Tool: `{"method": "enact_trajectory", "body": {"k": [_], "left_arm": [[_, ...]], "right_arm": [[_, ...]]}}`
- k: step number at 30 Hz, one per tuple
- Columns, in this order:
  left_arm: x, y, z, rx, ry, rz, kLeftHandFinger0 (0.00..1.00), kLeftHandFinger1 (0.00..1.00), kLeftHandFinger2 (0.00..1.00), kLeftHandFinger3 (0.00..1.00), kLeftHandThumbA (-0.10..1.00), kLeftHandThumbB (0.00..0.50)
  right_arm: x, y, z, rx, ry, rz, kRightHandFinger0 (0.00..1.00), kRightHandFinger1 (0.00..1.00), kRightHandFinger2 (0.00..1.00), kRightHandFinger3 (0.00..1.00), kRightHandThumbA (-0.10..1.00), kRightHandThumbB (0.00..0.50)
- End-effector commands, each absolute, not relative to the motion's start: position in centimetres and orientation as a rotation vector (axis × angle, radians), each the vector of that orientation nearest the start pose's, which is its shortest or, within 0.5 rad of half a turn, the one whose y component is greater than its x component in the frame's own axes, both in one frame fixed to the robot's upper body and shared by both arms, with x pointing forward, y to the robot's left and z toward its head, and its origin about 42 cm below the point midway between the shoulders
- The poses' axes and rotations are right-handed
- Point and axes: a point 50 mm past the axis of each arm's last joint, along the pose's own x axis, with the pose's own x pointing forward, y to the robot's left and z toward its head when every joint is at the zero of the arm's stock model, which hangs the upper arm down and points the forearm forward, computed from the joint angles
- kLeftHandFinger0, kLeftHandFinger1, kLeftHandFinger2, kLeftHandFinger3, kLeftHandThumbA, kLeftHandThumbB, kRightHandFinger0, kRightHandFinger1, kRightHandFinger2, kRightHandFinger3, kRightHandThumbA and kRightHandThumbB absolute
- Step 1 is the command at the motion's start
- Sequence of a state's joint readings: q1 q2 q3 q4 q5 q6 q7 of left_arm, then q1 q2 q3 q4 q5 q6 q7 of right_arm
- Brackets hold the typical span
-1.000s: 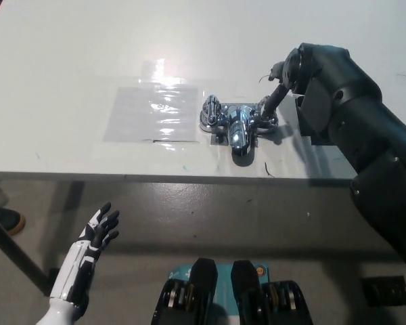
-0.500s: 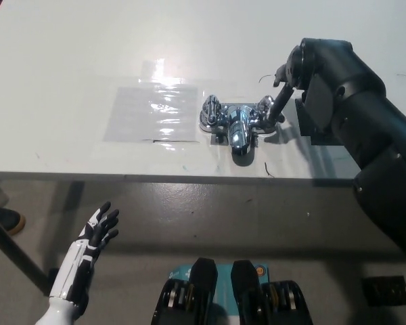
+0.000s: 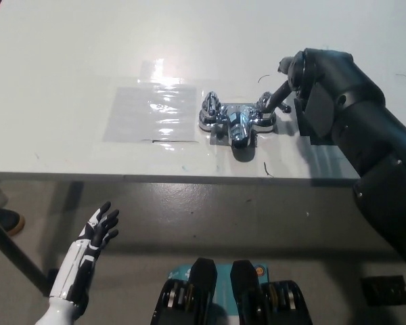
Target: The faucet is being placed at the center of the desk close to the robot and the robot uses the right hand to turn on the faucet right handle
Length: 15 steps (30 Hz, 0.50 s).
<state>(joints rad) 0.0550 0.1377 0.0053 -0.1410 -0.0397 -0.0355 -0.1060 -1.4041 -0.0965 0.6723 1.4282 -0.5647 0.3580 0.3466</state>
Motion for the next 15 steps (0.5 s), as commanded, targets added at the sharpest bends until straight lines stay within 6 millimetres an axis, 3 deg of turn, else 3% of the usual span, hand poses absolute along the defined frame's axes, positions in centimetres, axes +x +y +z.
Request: {"method": "enact_trajectory", "body": {"k": [1,11,13,15], "left_arm": [[27.0,25.1,14.0,0.120,-0.173,-0.115,1.00,1.00,1.00,1.00,0.96,0.238],[27.0,25.2,13.9,0.123,-0.172,-0.117,1.00,1.00,1.00,1.00,0.96,0.232],[27.0,25.2,13.9,0.121,-0.173,-0.116,1.00,1.00,1.00,1.00,0.96,0.232],[27.2,25.1,14.1,0.122,-0.178,-0.117,1.00,1.00,1.00,1.00,0.96,0.232]], "right_arm": [[60.0,-14.7,36.2,-1.497,0.352,0.080,1.00,1.00,1.00,1.00,0.73,0.370],[60.0,-15.3,36.5,-1.536,0.435,0.138,1.00,1.00,1.00,1.00,0.76,0.396],[60.0,-15.5,36.6,-1.525,0.449,0.156,1.00,1.00,1.00,1.00,0.76,0.427],[60.0,-15.7,37.1,-1.540,0.479,0.204,1.00,1.00,1.00,1.00,0.84,0.407]]}}
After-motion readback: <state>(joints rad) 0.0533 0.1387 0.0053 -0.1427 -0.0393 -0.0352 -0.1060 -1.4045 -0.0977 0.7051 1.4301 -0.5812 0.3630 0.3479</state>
